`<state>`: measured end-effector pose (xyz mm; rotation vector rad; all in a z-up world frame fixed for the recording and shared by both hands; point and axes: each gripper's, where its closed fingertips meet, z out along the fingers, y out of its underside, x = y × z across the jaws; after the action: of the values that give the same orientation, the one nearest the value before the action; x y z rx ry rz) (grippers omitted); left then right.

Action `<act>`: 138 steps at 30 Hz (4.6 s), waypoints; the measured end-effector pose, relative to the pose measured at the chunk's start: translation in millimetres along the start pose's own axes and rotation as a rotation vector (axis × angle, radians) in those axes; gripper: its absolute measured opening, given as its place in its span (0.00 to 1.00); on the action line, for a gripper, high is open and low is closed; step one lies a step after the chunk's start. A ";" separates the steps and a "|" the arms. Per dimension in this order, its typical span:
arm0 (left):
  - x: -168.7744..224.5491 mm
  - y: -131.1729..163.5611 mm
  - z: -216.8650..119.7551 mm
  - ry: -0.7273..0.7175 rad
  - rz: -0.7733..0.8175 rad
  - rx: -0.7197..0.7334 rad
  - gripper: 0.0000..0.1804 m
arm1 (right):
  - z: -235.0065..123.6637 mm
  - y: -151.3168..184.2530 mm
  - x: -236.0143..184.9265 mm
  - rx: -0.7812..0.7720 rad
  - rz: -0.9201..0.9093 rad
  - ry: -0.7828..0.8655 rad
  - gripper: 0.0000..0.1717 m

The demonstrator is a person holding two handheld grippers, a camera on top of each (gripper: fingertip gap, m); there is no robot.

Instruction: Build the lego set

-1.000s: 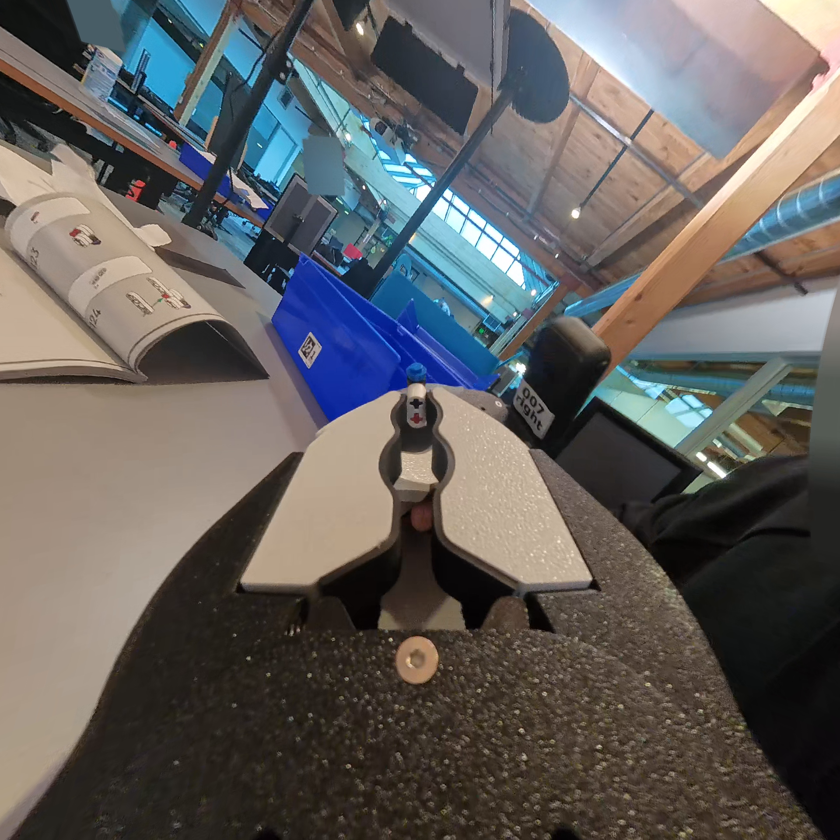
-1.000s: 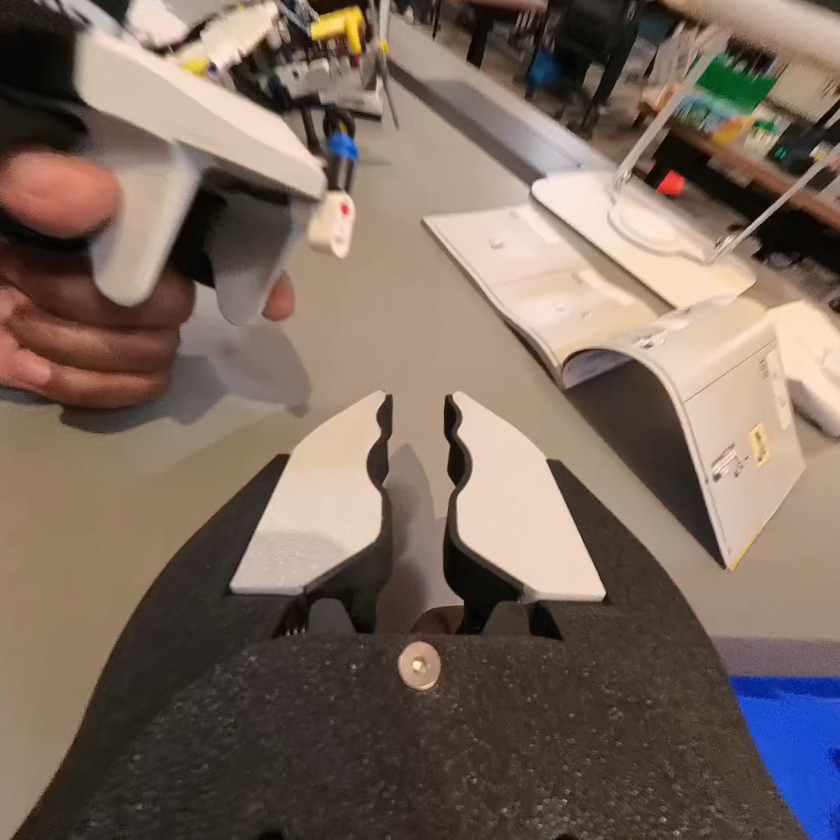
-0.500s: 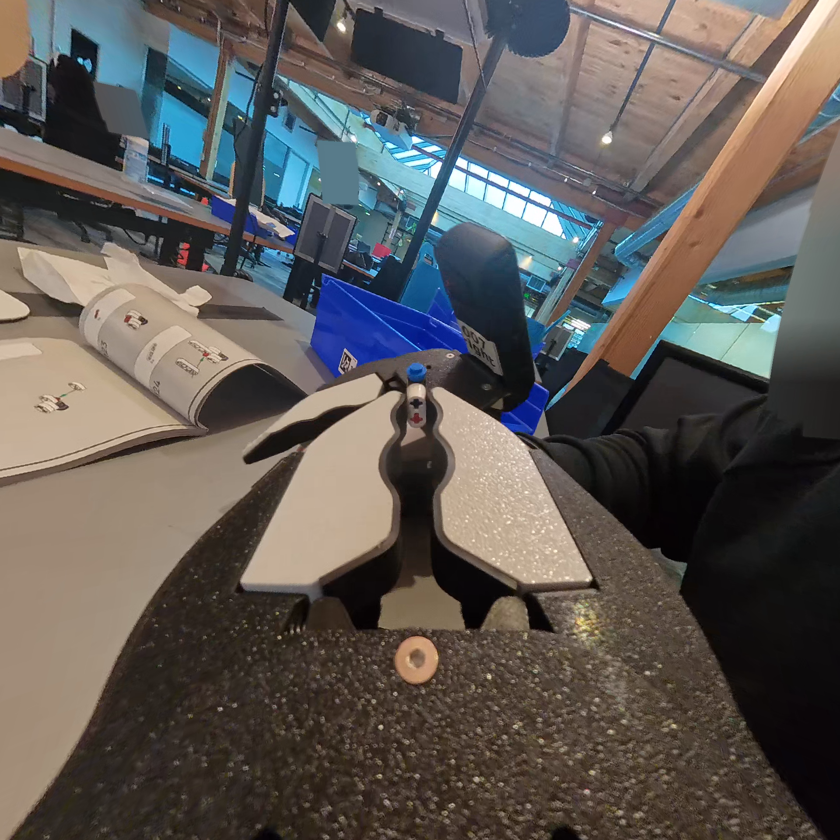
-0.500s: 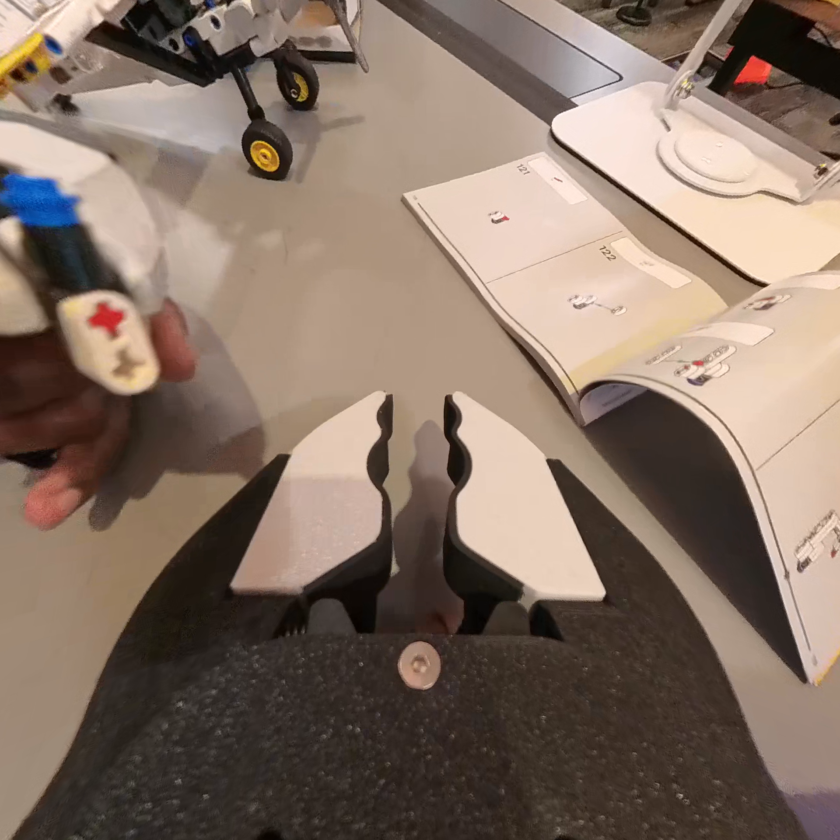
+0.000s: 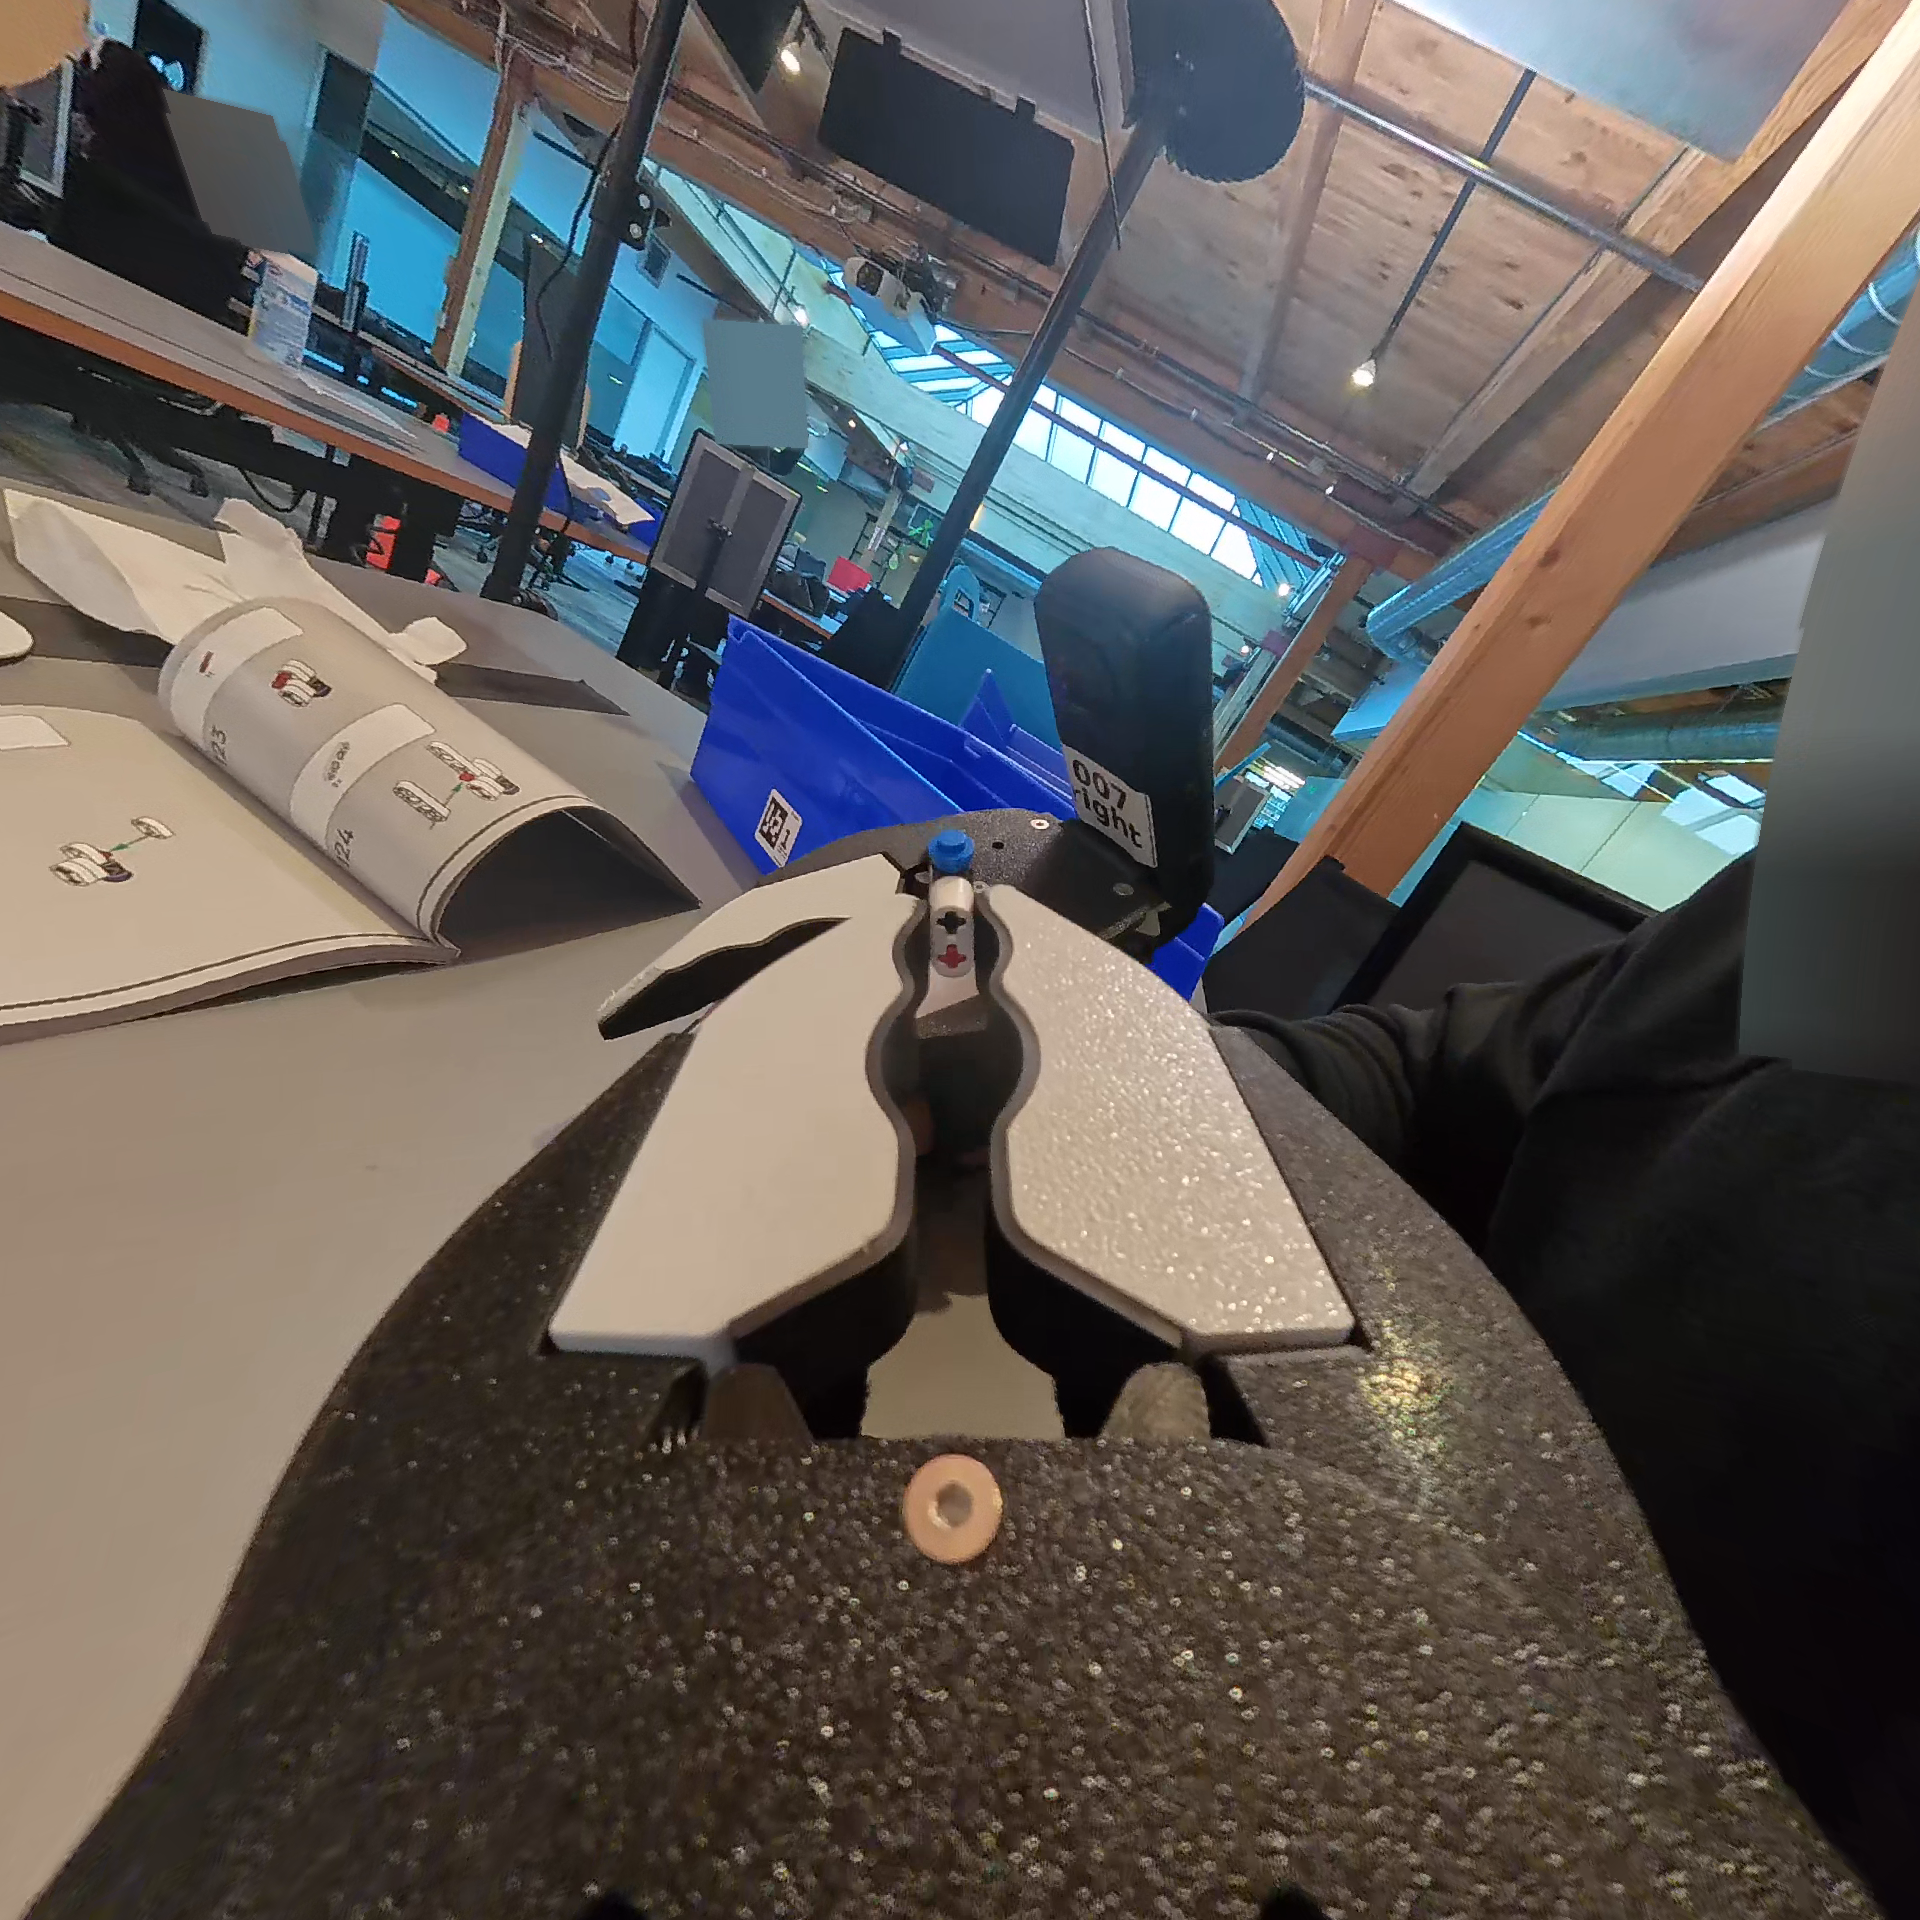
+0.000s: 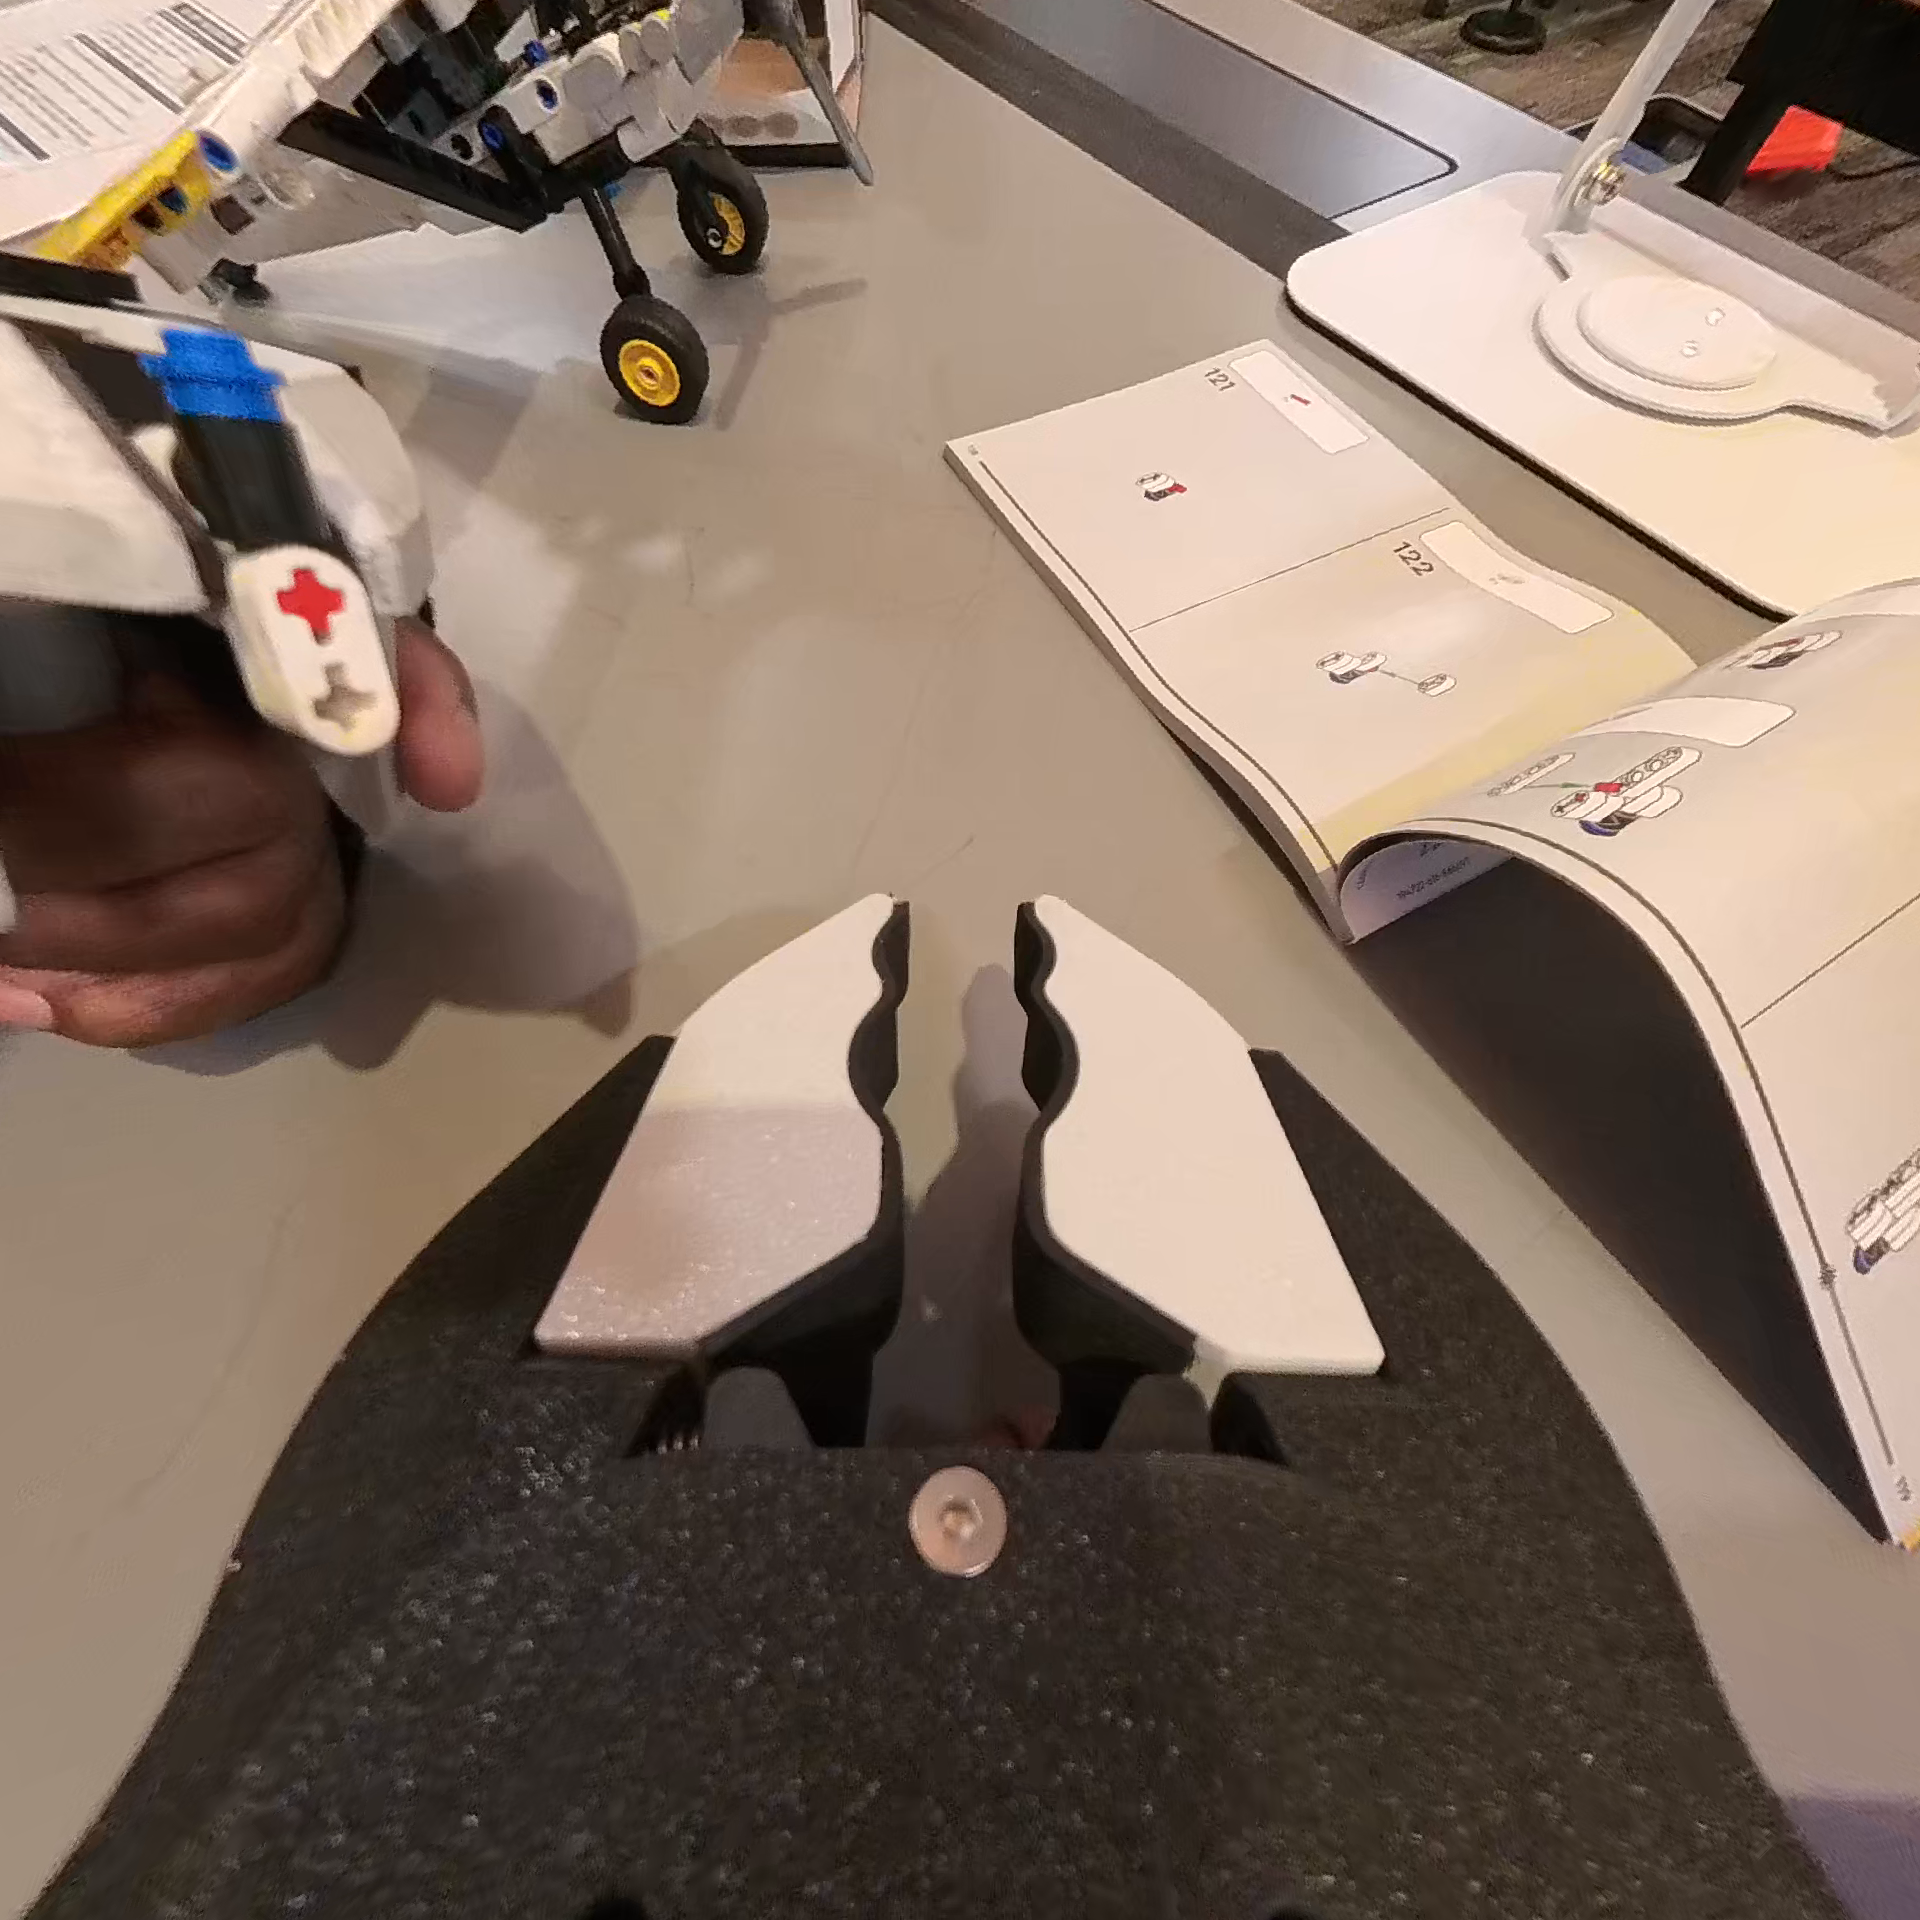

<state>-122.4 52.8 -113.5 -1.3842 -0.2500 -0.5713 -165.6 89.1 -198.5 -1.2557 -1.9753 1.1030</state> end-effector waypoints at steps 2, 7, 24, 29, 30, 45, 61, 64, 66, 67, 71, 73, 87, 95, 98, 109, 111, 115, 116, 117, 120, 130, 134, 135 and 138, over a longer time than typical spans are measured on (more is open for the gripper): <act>0.4 -0.2 -0.4 0.005 -0.006 0.002 0.04 | -0.1 0.2 -0.6 -0.001 -0.009 0.003 0.11; -2.4 -2.1 -1.7 0.007 -0.038 0.014 0.04 | -0.1 0.3 -1.3 -0.001 -0.019 0.007 0.11; -0.9 -0.6 -2.1 0.013 -0.061 0.009 0.04 | -2.6 -25.2 89.1 -0.081 -0.425 0.787 0.37; 0.5 0.4 -2.3 0.015 -0.064 0.006 0.04 | -5.7 -16.5 102.0 -0.260 -0.486 0.869 0.30; 0.4 0.6 -2.3 0.013 -0.063 0.004 0.04 | -7.1 -14.3 105.2 -0.311 -0.497 0.887 0.31; -1.5 -1.7 -7.4 -0.012 -0.099 0.022 0.04 | 15.7 -0.9 108.6 -0.270 -0.312 0.722 0.34; -2.1 -0.5 -6.5 -0.006 -0.111 0.013 0.04 | 7.6 10.4 110.5 -0.264 -0.136 0.695 0.31; -2.2 -0.4 -6.5 -0.007 -0.112 0.012 0.04 | 7.4 10.2 110.6 -0.261 -0.136 0.696 0.31; -2.0 -0.3 -6.6 -0.006 -0.111 0.010 0.04 | 7.4 10.1 110.5 -0.258 -0.137 0.697 0.31; -2.0 -0.2 -6.6 -0.007 -0.110 0.010 0.04 | 7.4 10.1 110.5 -0.257 -0.136 0.697 0.31; -1.7 0.0 -6.7 -0.007 -0.108 0.008 0.04 | 7.2 9.9 110.4 -0.252 -0.136 0.698 0.31; -1.7 0.0 -7.0 -0.008 -0.108 0.007 0.04 | 7.1 9.8 110.3 -0.249 -0.136 0.699 0.30; -1.0 0.1 -8.5 -0.006 -0.108 0.002 0.04 | 6.5 9.1 109.9 -0.239 -0.144 0.705 0.30; -0.7 -0.3 -9.6 -0.006 -0.107 0.003 0.04 | 6.3 8.7 109.7 -0.235 -0.148 0.706 0.30; -1.2 -1.2 -10.4 -0.007 -0.112 0.009 0.04 | 6.3 8.6 109.5 -0.234 -0.151 0.706 0.30; 18.0 -36.2 -30.7 0.247 -0.300 0.294 0.04 | 6.3 8.3 109.0 -0.230 -0.156 0.707 0.30; 18.8 -41.5 -34.0 0.259 -0.294 0.324 0.04 | 6.3 8.2 108.9 -0.230 -0.157 0.707 0.30; 17.4 -44.8 -36.8 0.261 -0.294 0.350 0.04 | 6.3 8.0 108.8 -0.229 -0.159 0.708 0.29; 17.9 -45.0 -36.9 0.263 -0.293 0.352 0.04 | 6.3 8.0 108.7 -0.229 -0.159 0.708 0.29; 18.2 -45.2 -37.1 0.262 -0.291 0.354 0.04 | 6.3 8.0 108.7 -0.229 -0.160 0.708 0.29; 16.6 -46.4 -37.9 0.254 -0.297 0.363 0.04 | 6.3 7.8 108.5 -0.228 -0.161 0.708 0.29; 4.5 -61.3 -48.4 0.269 -0.474 0.476 0.04 | 6.4 7.5 108.4 -0.227 -0.164 0.710 0.29; 1.3 -65.4 -52.6 0.287 -0.527 0.516 0.04 | 6.4 7.5 108.4 -0.227 -0.166 0.711 0.29; 1.1 -65.6 -52.9 0.289 -0.530 0.519 0.04 | 6.4 7.4 108.3 -0.227 -0.166 0.711 0.29; 2.4 -65.3 -52.2 0.286 -0.518 0.512 0.04 | 6.3 7.3 108.1 -0.226 -0.169 0.711 0.29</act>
<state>-162.5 -3.5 -66.4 -0.7227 -0.4902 -1.0417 -212.1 187.0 -206.0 -1.3233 -1.6271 0.2789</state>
